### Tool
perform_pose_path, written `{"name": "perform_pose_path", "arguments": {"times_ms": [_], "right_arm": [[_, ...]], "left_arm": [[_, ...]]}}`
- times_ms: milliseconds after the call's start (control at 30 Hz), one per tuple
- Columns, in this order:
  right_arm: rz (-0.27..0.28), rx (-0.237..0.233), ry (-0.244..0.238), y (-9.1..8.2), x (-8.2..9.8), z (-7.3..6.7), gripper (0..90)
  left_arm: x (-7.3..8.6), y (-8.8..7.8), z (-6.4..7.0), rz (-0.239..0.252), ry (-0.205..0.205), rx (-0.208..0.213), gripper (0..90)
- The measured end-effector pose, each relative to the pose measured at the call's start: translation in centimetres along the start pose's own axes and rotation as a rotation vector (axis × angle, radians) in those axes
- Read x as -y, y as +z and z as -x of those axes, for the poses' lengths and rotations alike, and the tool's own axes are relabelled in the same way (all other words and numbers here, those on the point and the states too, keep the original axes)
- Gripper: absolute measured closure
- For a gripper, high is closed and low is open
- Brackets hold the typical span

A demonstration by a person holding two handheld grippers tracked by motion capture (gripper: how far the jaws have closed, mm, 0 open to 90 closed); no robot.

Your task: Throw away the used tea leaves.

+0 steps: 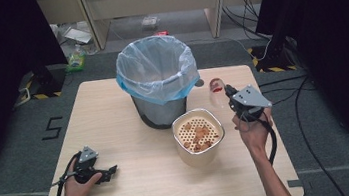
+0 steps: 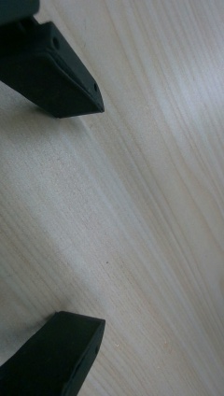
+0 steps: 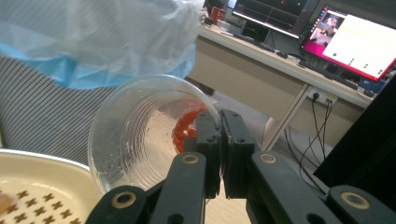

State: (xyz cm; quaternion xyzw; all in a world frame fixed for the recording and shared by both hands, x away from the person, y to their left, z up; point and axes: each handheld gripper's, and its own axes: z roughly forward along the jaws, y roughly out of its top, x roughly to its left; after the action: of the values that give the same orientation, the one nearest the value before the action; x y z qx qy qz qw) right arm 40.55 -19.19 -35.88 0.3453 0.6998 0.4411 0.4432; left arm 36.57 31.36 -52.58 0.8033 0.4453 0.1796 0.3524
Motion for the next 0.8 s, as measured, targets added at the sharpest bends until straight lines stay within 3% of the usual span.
{"name": "perform_pose_path", "arguments": {"times_ms": [200,467,633,800], "right_arm": [[-0.005,0.003,0.003,0.2,-1.3,1.3,87.4],[-0.013,0.002,0.041,0.5,-3.0,3.0,87.4],[-0.013,-0.009,0.097,0.9,-3.9,4.1,87.4],[-0.017,-0.004,0.090,1.1,-5.2,4.7,87.3]], "left_arm": [[0.0,0.0,0.0,0.000,-0.001,0.000,0.0],[0.0,0.0,0.0,0.000,0.000,0.000,0.0],[0.0,0.0,0.0,0.000,0.000,0.000,0.0],[0.0,0.0,0.0,0.000,0.000,0.000,0.0]]}}
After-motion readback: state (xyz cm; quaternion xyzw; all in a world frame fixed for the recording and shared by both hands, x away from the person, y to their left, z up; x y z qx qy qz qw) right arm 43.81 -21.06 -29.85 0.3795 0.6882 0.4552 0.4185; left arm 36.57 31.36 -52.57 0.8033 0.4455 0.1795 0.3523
